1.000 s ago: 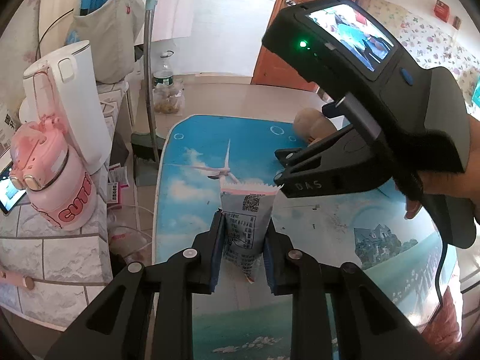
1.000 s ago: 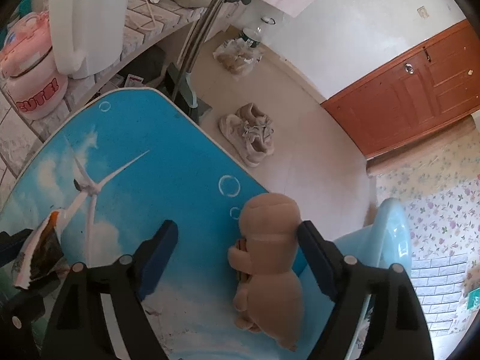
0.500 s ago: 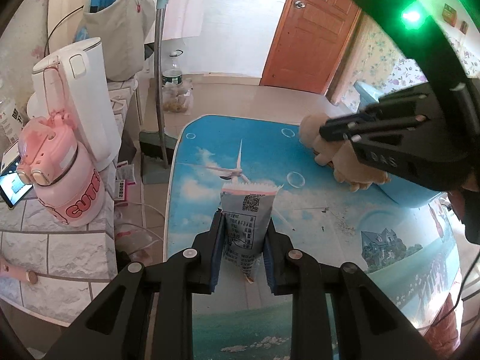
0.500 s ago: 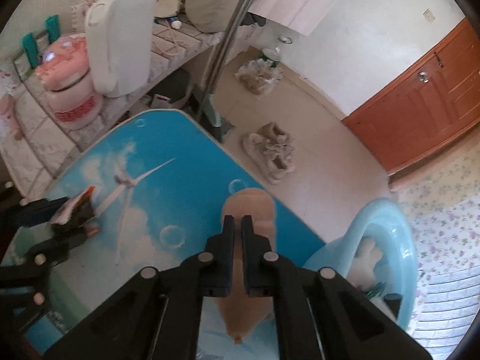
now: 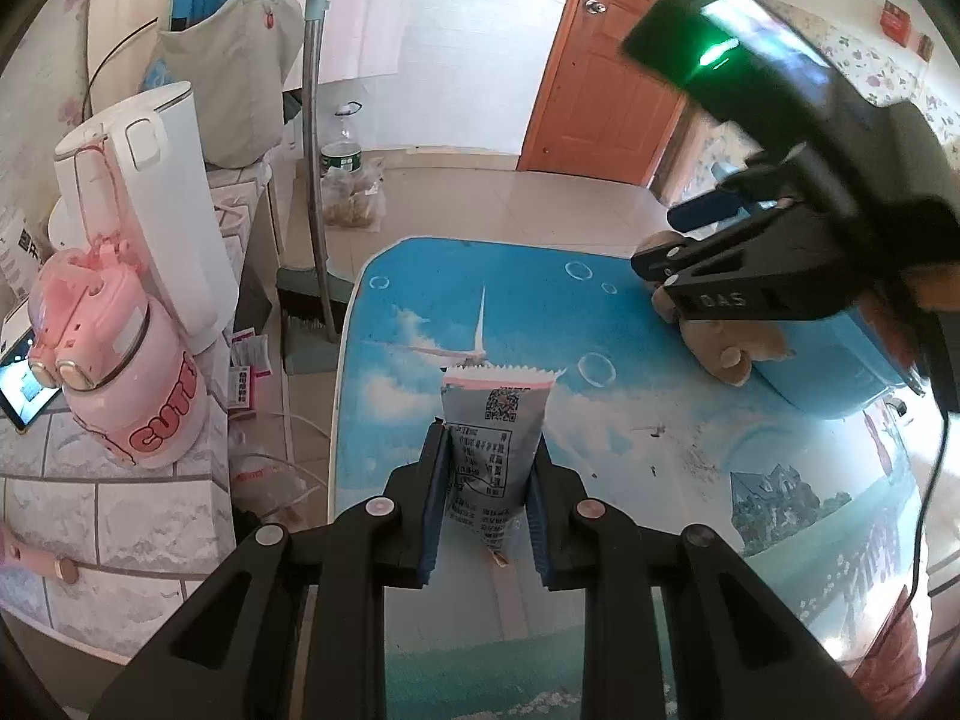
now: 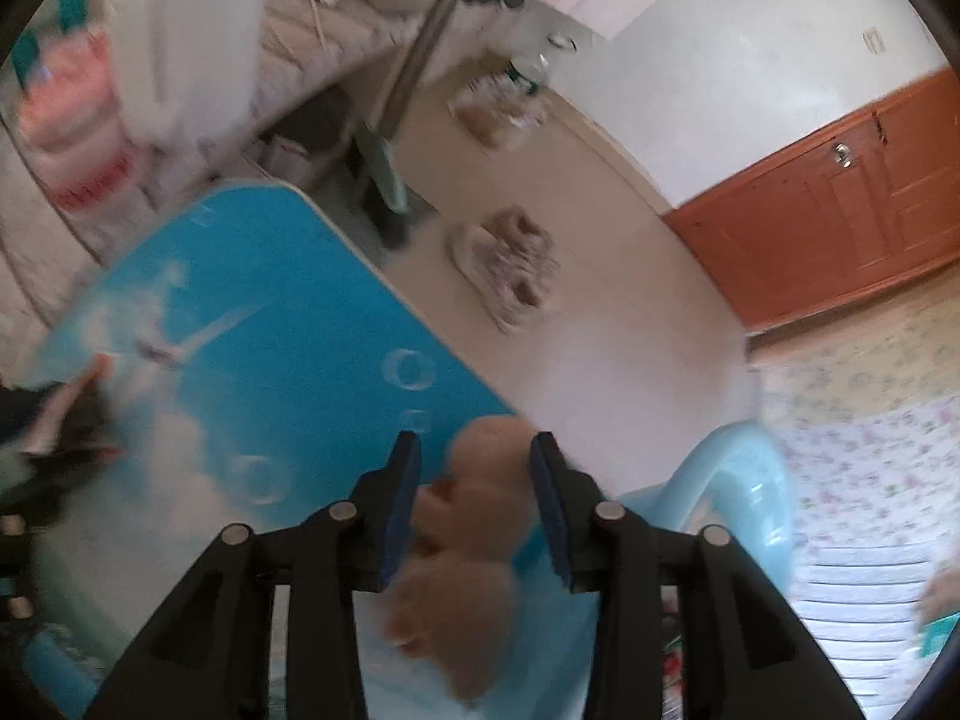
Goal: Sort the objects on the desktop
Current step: 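Close right tool on the beige plush bear while left tool holds the sachet, then carry the sachet and plush bear over the blue basin with both tools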
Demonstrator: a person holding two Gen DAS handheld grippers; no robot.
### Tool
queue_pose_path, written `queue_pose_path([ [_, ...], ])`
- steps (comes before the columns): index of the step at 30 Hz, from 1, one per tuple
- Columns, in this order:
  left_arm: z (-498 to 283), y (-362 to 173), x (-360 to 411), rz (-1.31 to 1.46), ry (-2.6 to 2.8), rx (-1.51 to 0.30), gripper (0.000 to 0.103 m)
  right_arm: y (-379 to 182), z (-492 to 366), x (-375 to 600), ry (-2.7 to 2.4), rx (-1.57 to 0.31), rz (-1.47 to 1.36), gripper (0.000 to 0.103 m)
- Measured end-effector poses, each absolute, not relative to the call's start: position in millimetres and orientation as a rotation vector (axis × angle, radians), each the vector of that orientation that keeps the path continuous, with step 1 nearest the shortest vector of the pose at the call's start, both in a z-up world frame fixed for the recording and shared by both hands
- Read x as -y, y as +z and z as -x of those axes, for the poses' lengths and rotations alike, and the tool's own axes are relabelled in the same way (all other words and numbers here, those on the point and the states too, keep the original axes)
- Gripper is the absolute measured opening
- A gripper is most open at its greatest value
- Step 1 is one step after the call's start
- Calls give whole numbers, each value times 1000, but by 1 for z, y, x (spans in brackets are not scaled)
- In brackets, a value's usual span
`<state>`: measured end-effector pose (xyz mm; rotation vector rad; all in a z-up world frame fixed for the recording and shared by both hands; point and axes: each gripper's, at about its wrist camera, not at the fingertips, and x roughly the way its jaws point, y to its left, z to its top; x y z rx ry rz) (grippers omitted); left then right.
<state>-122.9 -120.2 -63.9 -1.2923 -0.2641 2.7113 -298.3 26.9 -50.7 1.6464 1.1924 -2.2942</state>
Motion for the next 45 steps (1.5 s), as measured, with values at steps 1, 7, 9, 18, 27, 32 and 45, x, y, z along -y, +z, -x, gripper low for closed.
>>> queue_pose_path([
  [1, 123, -64, 120, 1293, 2712, 261, 22, -55, 301, -25, -2260, -1252, -1669, 43],
  [7, 126, -63, 120, 1297, 2715, 252, 22, -80, 322, -20, -2010, -1367, -1868, 67],
  [9, 126, -63, 118, 1297, 2713, 253, 22, -85, 329, -23, -1955, -1403, -1928, 74],
  [18, 125, -63, 119, 1296, 2707, 258, 23, -88, 310, -13, -1720, -1197, -2065, 72],
  [27, 120, -60, 120, 1298, 2710, 263, 23, -51, 279, -19, -1791, -888, -1949, 39],
  [32, 114, -59, 120, 1296, 2712, 255, 23, -46, 230, -26, -1734, -827, -1912, 39],
  [45, 97, -53, 92, 1263, 2660, 201, 23, -45, 151, -80, -2108, -729, -1650, 57],
])
